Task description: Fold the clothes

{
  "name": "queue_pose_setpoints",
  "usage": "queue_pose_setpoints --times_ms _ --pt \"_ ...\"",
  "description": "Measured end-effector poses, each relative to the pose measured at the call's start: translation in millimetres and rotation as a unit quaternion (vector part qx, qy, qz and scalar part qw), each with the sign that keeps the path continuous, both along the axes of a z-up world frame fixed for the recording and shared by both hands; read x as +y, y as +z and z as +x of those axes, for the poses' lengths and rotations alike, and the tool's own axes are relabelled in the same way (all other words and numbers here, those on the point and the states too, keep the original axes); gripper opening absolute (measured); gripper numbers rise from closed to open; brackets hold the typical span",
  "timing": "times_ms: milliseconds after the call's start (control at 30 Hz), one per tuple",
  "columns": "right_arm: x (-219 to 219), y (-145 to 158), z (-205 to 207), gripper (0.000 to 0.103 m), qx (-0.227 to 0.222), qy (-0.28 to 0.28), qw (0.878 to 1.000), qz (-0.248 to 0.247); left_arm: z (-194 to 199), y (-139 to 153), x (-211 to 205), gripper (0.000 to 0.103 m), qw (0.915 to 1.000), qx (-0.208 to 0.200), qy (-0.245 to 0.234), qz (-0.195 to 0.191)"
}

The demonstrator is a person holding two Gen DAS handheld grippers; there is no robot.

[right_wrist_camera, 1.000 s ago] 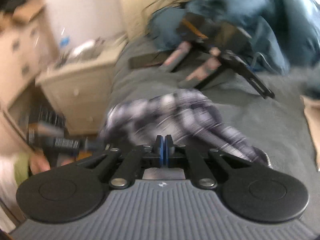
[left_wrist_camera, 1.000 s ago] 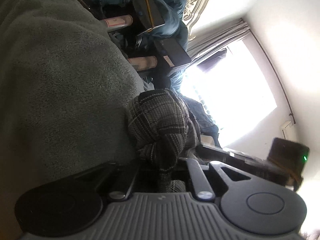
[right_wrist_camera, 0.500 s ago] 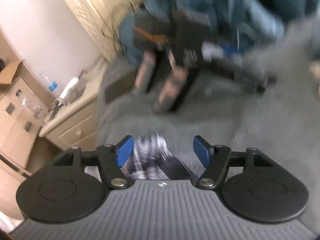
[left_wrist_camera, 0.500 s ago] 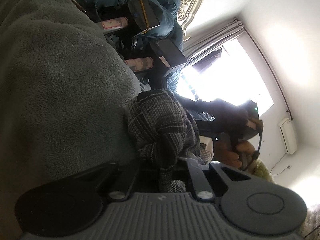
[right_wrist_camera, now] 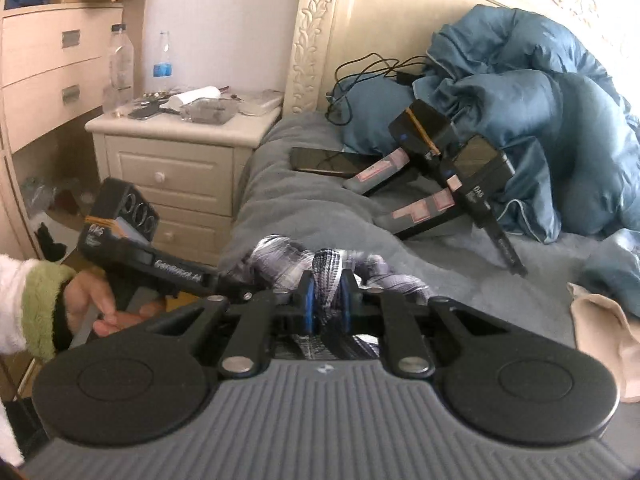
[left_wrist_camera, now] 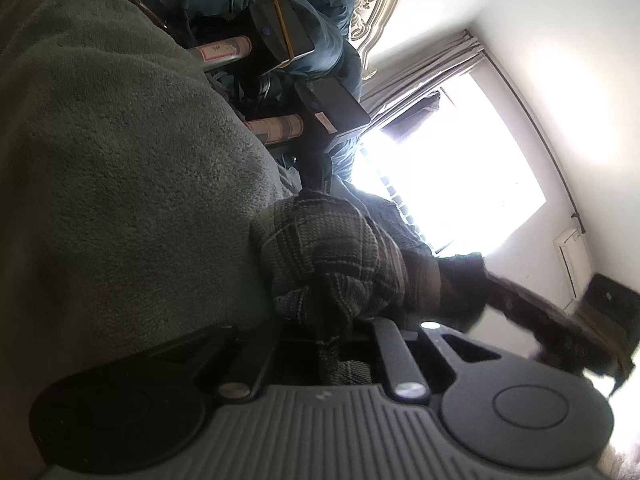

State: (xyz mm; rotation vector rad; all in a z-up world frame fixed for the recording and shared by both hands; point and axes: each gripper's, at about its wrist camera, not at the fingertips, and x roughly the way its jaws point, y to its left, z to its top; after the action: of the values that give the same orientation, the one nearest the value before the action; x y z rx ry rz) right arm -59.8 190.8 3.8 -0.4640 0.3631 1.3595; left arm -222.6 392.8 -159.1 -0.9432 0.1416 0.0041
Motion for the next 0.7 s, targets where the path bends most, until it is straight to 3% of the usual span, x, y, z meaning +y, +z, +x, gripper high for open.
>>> queue_pose_setpoints --times_ms 133,267,467,567,700 --pt "25 -5 32 0.011 0.051 -0.009 0.999 0.005 -4 3 -2 0.008 0.9999 0.008 0.000 0.010" --pt "45 -17 57 0.011 0.080 -0.015 0.997 -0.002 -17 11 4 0.017 0.9995 0.025 -0.010 0.018" --pt "65 -32 86 0.012 0.150 0.026 0.988 -0.005 -32 22 13 0.021 0.9992 0.029 -0.010 0.024" --pt "60 -32 101 0.012 0.229 0.054 0.971 0.038 -31 18 10 0.022 0.9990 0.037 -0.013 0.021" --pt "44 -26 117 0.012 0.331 0.096 0.933 0.102 -38 20 11 0.028 0.9993 0.027 -0.012 0.022"
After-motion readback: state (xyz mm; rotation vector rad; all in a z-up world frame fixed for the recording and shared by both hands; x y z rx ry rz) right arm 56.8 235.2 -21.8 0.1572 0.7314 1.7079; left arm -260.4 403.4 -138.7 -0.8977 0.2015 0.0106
